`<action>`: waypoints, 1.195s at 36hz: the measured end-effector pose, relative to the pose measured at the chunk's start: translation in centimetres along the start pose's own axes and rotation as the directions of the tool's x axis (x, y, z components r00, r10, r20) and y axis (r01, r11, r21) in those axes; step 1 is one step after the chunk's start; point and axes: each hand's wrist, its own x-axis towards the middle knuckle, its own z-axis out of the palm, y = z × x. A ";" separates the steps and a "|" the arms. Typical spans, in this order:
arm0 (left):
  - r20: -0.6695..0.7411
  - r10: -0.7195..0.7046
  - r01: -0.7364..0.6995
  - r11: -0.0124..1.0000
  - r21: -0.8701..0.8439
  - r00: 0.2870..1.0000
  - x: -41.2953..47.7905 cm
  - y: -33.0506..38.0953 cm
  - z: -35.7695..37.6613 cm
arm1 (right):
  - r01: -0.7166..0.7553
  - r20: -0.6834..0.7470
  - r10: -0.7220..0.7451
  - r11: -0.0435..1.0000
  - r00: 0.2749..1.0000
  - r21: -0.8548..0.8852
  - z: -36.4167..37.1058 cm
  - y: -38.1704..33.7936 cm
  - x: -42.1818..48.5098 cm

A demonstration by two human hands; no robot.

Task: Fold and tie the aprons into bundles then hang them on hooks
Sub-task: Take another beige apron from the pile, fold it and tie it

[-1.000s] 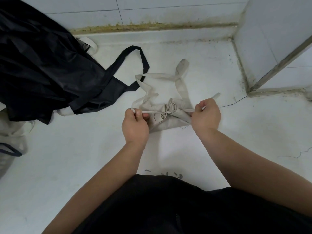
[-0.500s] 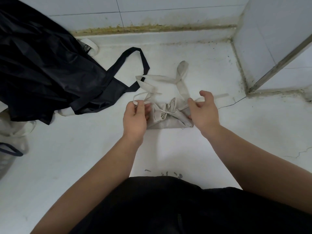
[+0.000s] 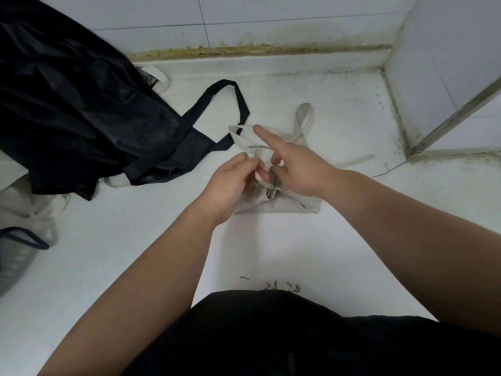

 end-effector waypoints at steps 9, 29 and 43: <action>0.013 -0.019 0.018 0.998 0.060 1.000 -0.2 -0.5 -0.7 | -0.070 -0.113 0.075 0.996 0.991 0.046 0.1 -0.3 1.1; -0.219 0.067 -0.103 0.982 -0.155 0.974 -1.1 -2.0 0.3 | -0.069 0.005 0.069 0.997 0.998 -0.038 4.1 0.8 -1.3; -0.227 0.239 -0.155 0.929 0.336 0.944 -1.1 -3.9 0.3 | -0.123 -0.023 0.129 0.977 0.991 0.174 5.0 1.5 -1.4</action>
